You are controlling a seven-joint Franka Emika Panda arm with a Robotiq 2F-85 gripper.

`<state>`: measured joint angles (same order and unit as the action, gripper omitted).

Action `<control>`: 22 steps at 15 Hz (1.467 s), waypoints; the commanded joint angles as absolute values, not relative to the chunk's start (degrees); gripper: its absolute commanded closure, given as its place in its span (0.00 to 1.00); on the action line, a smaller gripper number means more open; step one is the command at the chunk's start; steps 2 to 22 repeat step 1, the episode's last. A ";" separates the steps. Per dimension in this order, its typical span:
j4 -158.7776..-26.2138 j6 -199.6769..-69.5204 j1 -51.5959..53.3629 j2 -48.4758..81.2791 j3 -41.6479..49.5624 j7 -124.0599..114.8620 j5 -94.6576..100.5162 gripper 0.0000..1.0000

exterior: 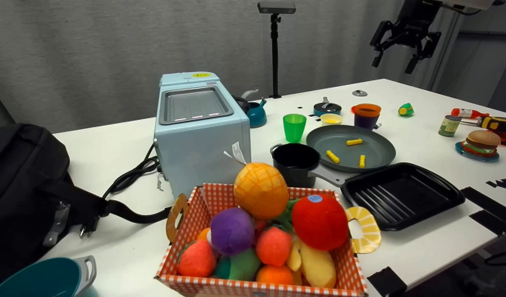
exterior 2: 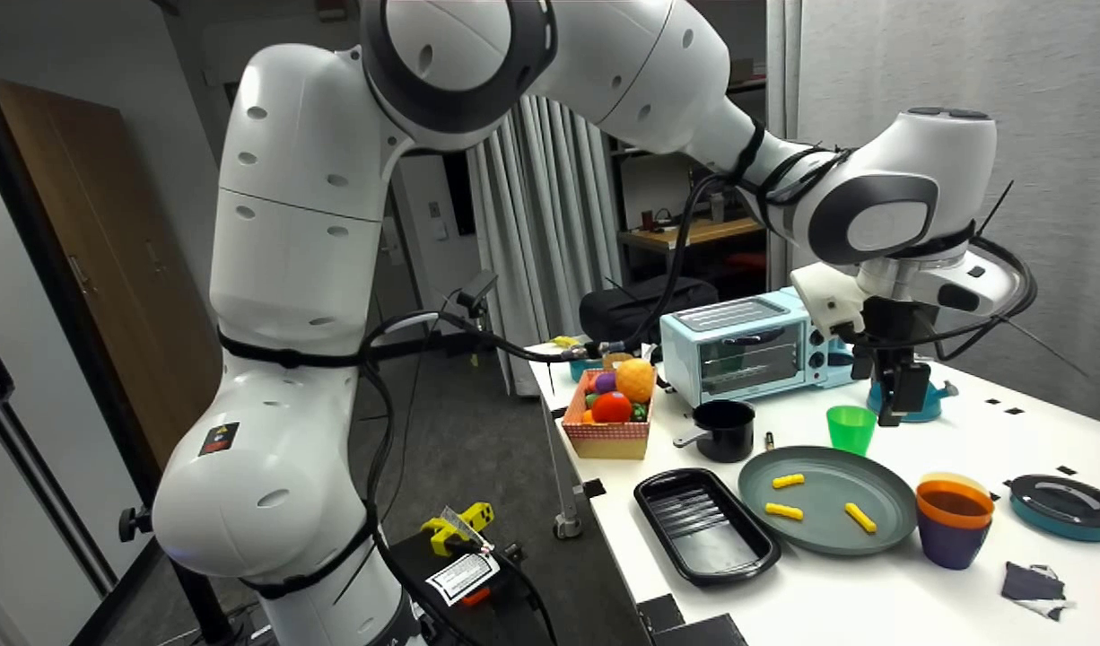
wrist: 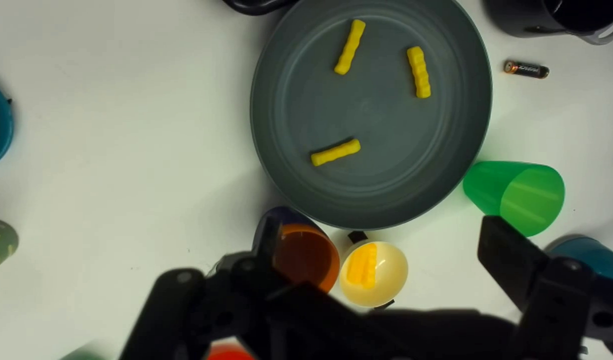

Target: Empty the contents in the orange cup onto the plate then stack it with the blue cup.

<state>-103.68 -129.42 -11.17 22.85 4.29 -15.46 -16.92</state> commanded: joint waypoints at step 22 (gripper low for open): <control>-103.51 -129.16 -10.42 22.90 5.17 -15.20 -17.32 0.00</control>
